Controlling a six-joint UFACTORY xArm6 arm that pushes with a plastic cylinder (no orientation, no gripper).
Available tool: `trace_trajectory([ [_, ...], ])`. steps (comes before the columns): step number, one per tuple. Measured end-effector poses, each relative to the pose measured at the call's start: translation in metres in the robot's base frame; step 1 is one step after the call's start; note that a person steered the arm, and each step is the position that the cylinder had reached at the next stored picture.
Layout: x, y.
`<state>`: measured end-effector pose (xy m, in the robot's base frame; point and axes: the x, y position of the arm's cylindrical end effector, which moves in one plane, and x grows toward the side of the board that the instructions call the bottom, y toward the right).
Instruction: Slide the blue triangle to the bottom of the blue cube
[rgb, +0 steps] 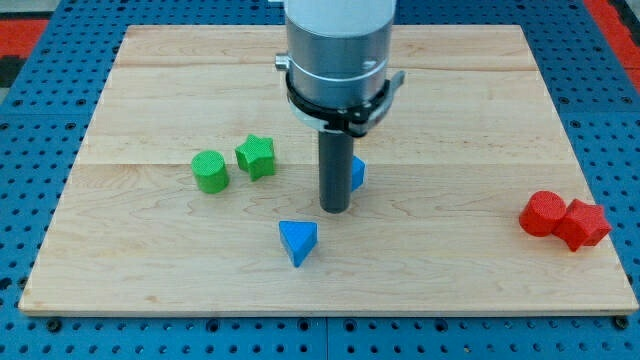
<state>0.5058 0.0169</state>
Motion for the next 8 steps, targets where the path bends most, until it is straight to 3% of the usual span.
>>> trace_trajectory([
  [6, 0.052, 0.079],
  [8, 0.077, 0.01],
])
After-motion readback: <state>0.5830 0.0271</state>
